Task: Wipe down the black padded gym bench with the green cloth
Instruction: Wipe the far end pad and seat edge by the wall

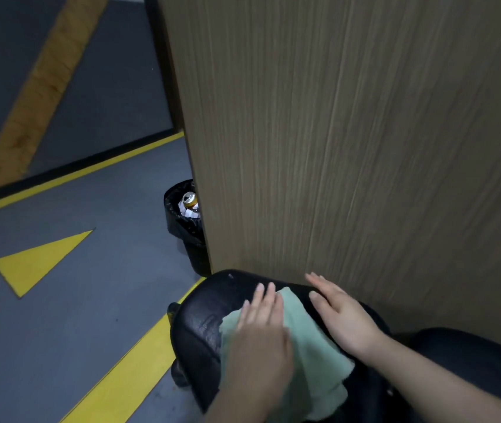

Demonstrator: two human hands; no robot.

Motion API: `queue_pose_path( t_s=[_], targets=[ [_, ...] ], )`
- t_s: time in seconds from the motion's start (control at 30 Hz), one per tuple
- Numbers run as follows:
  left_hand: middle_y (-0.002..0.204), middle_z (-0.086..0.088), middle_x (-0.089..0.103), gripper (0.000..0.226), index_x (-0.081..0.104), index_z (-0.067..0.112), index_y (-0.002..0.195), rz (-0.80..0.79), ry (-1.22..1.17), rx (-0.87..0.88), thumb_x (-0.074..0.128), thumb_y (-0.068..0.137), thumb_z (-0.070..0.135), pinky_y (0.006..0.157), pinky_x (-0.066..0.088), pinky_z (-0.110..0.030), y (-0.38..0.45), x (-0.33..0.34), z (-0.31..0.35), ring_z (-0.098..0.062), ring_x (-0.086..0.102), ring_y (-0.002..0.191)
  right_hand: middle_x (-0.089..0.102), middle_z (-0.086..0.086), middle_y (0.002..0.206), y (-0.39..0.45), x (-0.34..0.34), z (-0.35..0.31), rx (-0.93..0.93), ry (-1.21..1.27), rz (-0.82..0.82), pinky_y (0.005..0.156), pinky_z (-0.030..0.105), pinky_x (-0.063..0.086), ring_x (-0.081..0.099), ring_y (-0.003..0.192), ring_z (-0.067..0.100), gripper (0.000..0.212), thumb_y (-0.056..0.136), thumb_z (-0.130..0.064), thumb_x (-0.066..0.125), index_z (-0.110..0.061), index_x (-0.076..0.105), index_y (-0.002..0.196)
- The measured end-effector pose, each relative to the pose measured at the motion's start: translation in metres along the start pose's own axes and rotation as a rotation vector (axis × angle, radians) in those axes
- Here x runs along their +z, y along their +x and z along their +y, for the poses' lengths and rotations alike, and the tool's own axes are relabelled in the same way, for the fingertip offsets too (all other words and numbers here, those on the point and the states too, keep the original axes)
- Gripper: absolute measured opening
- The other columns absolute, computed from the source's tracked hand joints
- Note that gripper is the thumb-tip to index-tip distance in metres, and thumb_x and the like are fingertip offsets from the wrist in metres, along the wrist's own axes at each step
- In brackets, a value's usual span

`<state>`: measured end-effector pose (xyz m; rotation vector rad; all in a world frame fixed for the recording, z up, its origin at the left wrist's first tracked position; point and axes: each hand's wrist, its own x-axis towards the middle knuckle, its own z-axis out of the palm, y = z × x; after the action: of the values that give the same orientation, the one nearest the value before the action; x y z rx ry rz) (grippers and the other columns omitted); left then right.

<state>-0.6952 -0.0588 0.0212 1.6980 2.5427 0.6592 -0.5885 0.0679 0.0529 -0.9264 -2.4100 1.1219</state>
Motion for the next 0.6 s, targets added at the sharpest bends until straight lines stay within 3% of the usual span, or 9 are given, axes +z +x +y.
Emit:
queue_pose_path(
  t_s=[0.07, 0.27, 0.33, 0.4, 0.43, 0.5, 0.53, 0.6],
  targets=[
    [0.129, 0.0, 0.061, 0.052, 0.071, 0.016, 0.114, -0.109, 0.028, -0.099, 0.039, 0.08, 0.04, 0.105, 0.021, -0.037, -0.005, 0.009, 0.014, -0.021, 0.059, 0.117, 0.033, -0.006, 0.153, 0.001, 0.001, 0.018, -0.027, -0.171, -0.069, 0.097, -0.005, 0.002, 0.014, 0.132, -0.01, 0.041, 0.103, -0.02, 0.038, -0.021, 0.04, 0.144],
    [0.137, -0.001, 0.055, 0.06, 0.055, 0.025, 0.131, 0.008, 0.113, -0.122, 0.043, 0.077, 0.047, 0.108, 0.013, -0.04, -0.049, 0.009, -0.017, -0.022, 0.04, 0.129, 0.001, -0.016, 0.159, -0.002, 0.02, 0.02, -0.091, -0.521, -0.09, 0.114, 0.02, -0.01, -0.013, 0.138, -0.006, 0.051, 0.104, -0.04, 0.019, -0.029, 0.012, 0.153],
    [0.141, 0.0, 0.051, 0.061, 0.051, 0.026, 0.135, -0.031, 0.124, -0.165, 0.04, 0.081, 0.051, 0.109, 0.013, -0.04, -0.046, 0.006, -0.029, -0.02, 0.036, 0.132, -0.01, -0.016, 0.158, -0.005, 0.024, 0.017, -0.051, -0.62, -0.088, 0.115, 0.027, -0.012, -0.017, 0.142, 0.001, 0.063, 0.094, -0.054, -0.002, -0.031, 0.0, 0.153],
    [0.151, 0.0, 0.037, 0.068, 0.043, 0.027, 0.143, -0.082, 0.155, -0.233, 0.026, 0.087, 0.061, 0.111, 0.009, -0.042, -0.029, 0.003, -0.037, -0.02, 0.026, 0.141, -0.016, -0.017, 0.154, -0.011, 0.03, 0.018, -0.036, -0.647, -0.059, 0.114, 0.028, -0.014, -0.019, 0.143, 0.003, 0.084, 0.072, -0.056, -0.022, -0.031, -0.007, 0.151],
    [0.158, 0.001, 0.02, 0.076, 0.028, 0.029, 0.15, -0.103, 0.188, -0.26, 0.012, 0.086, 0.068, 0.115, 0.002, -0.042, -0.014, -0.002, -0.04, -0.019, 0.012, 0.146, -0.014, -0.015, 0.154, -0.013, 0.034, 0.02, -0.024, -0.64, -0.024, 0.115, 0.027, -0.013, -0.015, 0.143, 0.004, 0.087, 0.07, -0.055, -0.021, -0.03, -0.004, 0.151],
    [0.159, 0.003, -0.014, 0.079, -0.005, 0.032, 0.152, -0.111, 0.24, -0.255, -0.002, 0.083, 0.071, 0.116, -0.014, -0.042, 0.018, -0.006, -0.053, -0.016, -0.018, 0.145, 0.019, -0.008, 0.155, -0.016, 0.039, 0.024, -0.055, -0.647, 0.081, 0.116, 0.027, 0.002, 0.013, 0.144, 0.007, 0.074, 0.084, -0.053, 0.001, -0.028, 0.028, 0.148],
    [0.157, 0.004, -0.02, 0.074, -0.012, 0.034, 0.15, -0.157, 0.245, -0.271, 0.001, 0.086, 0.07, 0.115, -0.017, -0.042, 0.033, -0.007, -0.059, -0.015, -0.024, 0.143, 0.04, -0.005, 0.148, -0.018, 0.039, 0.026, -0.048, -0.632, 0.102, 0.112, 0.03, 0.012, 0.03, 0.14, 0.01, 0.064, 0.089, -0.05, 0.017, -0.027, 0.047, 0.14],
    [0.158, 0.004, -0.02, 0.067, -0.013, 0.038, 0.149, -0.212, 0.254, -0.264, 0.009, 0.092, 0.065, 0.115, -0.018, -0.042, 0.058, -0.008, -0.067, -0.014, -0.026, 0.142, 0.058, -0.003, 0.134, -0.017, 0.04, 0.029, -0.051, -0.617, 0.141, 0.107, 0.033, 0.017, 0.04, 0.133, 0.012, 0.052, 0.088, -0.044, 0.033, -0.024, 0.062, 0.127]
  ],
)
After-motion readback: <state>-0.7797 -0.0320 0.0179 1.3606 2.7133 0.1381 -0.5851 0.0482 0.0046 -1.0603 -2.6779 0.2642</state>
